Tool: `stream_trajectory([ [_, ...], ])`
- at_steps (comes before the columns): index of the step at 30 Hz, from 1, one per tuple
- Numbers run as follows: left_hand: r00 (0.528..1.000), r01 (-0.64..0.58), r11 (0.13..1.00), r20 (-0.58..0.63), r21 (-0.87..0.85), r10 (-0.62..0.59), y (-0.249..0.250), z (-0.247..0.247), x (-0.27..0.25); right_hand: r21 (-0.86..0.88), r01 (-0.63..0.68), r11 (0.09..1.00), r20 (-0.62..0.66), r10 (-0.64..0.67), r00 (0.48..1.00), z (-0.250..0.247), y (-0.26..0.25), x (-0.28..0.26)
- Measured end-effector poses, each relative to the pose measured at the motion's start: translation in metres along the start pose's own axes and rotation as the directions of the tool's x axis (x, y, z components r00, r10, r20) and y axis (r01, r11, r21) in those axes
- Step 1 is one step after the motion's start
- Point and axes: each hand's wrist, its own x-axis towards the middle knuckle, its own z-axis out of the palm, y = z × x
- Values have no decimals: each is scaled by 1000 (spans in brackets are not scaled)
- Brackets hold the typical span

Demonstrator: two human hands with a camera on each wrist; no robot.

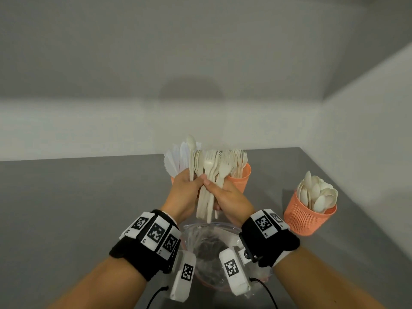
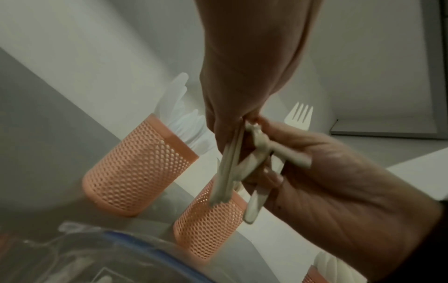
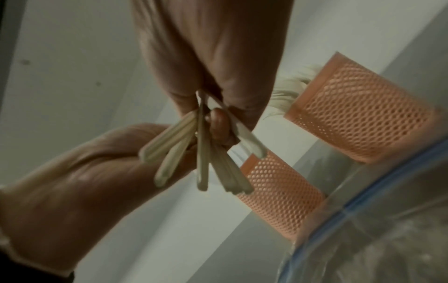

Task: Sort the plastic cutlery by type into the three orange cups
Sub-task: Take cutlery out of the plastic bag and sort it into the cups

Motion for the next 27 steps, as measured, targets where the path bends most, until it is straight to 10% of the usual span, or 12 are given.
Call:
stream_trajectory([
  [7,999,19,1000,-41,4,-19,-5,3,13,10,-5,1000,-248,8,969,-36,-6,15],
  [13,994,-20,999,107,35,16,-4,5,11,-131,175,976,-554,-219,803,-84,-29,45],
  [18,973,-69,993,227,96,46,-7,7,10,-86,95,992,-599,-128,791,-81,-4,68],
  [27,953,-104,988,296,114,66,-16,-9,16,21,325,945,-628,-240,741,-75,-3,78],
])
